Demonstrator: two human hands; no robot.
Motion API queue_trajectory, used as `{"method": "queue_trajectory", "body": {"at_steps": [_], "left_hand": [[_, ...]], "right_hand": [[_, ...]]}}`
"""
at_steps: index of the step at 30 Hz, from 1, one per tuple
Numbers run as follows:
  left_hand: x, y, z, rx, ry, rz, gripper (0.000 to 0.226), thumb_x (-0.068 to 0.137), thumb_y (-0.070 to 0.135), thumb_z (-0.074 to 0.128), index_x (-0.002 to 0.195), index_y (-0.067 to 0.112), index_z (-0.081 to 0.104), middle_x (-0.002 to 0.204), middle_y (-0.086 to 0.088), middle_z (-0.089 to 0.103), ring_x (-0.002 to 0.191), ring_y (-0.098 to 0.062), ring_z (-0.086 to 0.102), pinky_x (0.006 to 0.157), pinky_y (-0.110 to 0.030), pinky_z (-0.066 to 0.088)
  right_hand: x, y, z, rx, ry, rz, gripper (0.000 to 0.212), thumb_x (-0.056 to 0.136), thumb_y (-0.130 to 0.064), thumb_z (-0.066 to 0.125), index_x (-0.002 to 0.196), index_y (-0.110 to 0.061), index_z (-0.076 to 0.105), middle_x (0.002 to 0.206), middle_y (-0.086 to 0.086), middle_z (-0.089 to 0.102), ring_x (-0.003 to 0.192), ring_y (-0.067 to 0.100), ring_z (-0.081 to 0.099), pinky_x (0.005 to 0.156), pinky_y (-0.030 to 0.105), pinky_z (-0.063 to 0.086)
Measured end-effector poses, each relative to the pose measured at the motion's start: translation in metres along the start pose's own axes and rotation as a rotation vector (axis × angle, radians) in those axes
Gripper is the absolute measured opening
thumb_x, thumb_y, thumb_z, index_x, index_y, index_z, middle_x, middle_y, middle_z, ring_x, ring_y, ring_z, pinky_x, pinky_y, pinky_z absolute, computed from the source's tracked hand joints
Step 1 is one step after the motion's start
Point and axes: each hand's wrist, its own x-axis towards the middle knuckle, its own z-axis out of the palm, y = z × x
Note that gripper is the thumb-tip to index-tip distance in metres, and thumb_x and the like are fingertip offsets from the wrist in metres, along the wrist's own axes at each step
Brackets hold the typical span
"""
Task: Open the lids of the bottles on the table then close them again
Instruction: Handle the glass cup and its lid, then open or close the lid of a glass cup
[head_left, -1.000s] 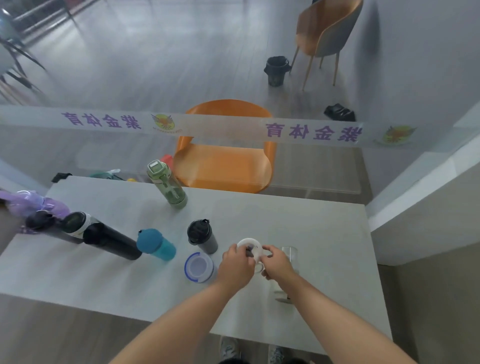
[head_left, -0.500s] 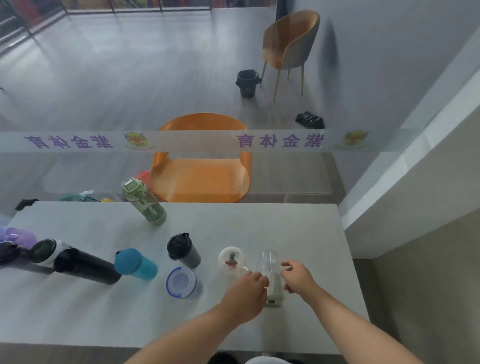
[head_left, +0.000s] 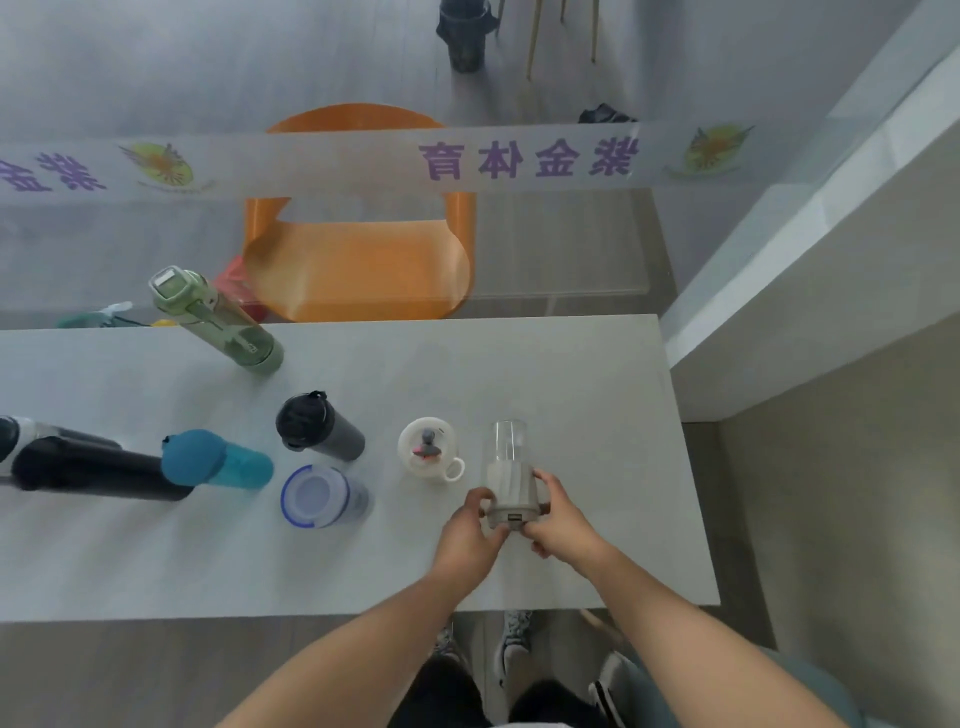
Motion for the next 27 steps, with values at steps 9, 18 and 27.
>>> {"method": "queue_trajectory", "body": {"at_steps": [9,18,27], "left_hand": [[-0.012,0.061,-0.023,0.057,0.107,0.205,0.041,0.086,0.025,0.067,0.122,0.029,0.049,0.094,0.009,0.059,0.083,-0.003,0.055,0.07,-0.012,0.038],[0.013,0.098,-0.034,0.458,0.201,0.334,0.026,0.092,0.031,0.046,0.117,0.035,0.055,0.122,0.009,0.053,0.105,-0.021,0.046,0.087,-0.037,0.045],[-0.002,0.101,-0.044,0.721,0.111,0.319,0.044,0.093,0.03,0.044,0.137,0.03,0.039,0.139,-0.005,0.042,0.121,-0.031,0.038,0.095,-0.041,0.039]], "right_hand": [[-0.029,-0.028,-0.055,0.009,0.064,-0.067,0.047,0.093,-0.03,0.064,0.137,-0.023,0.047,0.098,0.015,0.064,0.052,0.018,0.058,0.053,0.03,0.049],[-0.017,-0.057,-0.065,0.059,0.172,-0.152,0.047,0.093,-0.021,0.059,0.14,-0.023,0.05,0.09,0.009,0.067,0.055,0.018,0.059,0.05,0.028,0.046],[-0.017,-0.067,-0.065,-0.093,0.185,-0.159,0.046,0.093,-0.021,0.055,0.139,-0.025,0.049,0.091,0.001,0.065,0.059,0.019,0.063,0.049,0.026,0.048]]}}
